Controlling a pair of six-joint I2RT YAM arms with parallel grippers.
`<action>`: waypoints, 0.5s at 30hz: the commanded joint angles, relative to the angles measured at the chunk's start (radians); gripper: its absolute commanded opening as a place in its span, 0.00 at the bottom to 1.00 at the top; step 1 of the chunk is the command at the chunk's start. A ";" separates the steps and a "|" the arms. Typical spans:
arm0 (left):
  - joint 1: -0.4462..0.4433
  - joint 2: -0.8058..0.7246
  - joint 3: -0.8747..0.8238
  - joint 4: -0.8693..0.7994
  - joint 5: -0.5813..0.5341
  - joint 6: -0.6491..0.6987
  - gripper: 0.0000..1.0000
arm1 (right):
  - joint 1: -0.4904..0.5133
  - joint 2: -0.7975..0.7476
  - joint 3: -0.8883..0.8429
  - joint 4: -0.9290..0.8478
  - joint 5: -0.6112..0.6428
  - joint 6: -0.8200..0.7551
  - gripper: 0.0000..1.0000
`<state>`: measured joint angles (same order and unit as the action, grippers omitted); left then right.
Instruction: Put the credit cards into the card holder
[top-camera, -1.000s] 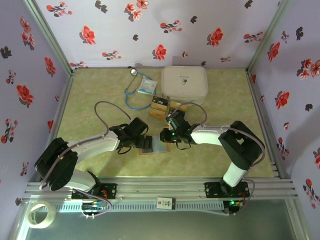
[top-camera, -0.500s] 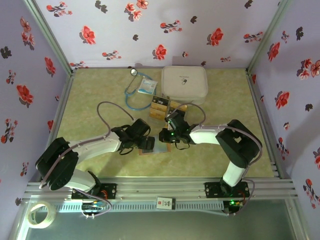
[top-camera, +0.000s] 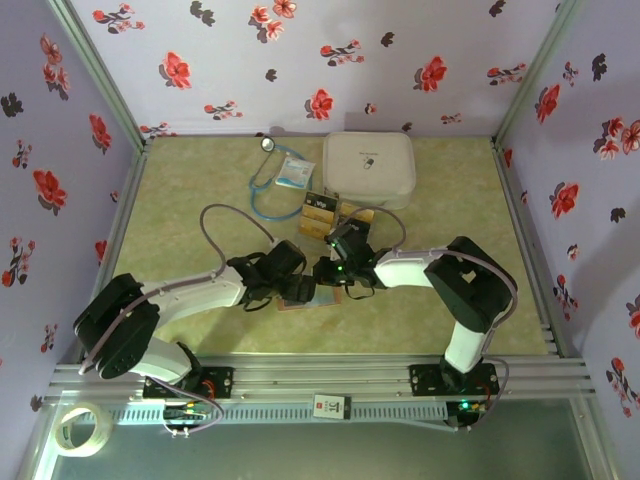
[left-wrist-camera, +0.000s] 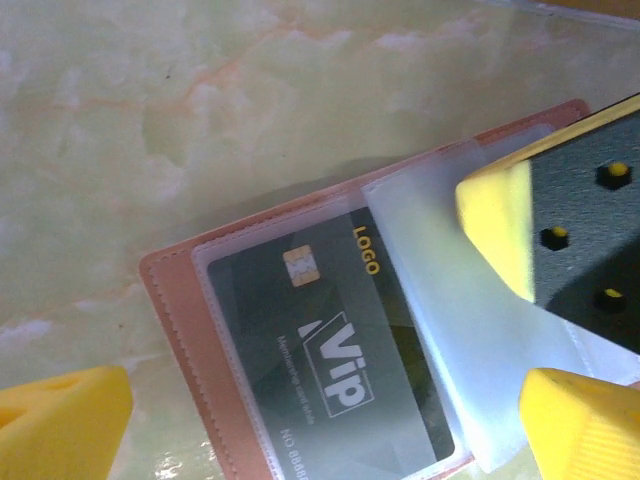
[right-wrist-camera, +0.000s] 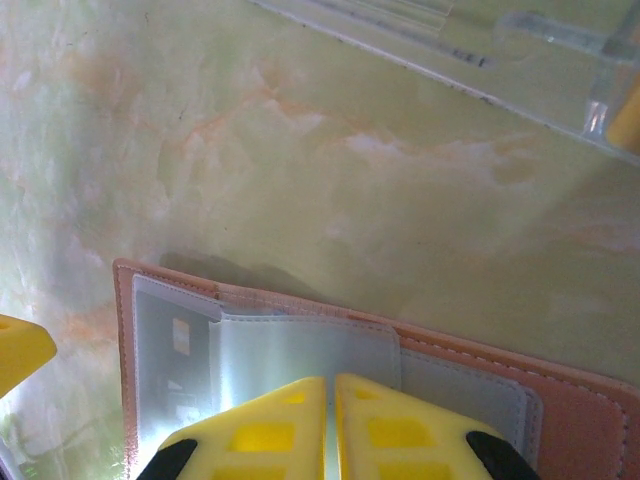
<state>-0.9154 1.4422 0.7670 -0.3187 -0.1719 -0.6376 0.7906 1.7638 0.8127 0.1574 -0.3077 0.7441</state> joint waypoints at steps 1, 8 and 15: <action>-0.016 -0.001 -0.024 0.056 0.002 0.007 1.00 | 0.009 0.014 0.016 -0.002 -0.004 0.015 0.10; -0.045 0.020 -0.049 0.099 -0.023 0.033 1.00 | 0.010 0.015 0.009 0.004 -0.004 0.021 0.10; -0.057 0.057 -0.060 0.101 -0.062 0.046 1.00 | 0.010 0.015 0.010 0.011 -0.007 0.025 0.10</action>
<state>-0.9562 1.4780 0.7219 -0.2466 -0.2031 -0.6174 0.7914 1.7638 0.8127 0.1604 -0.3080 0.7456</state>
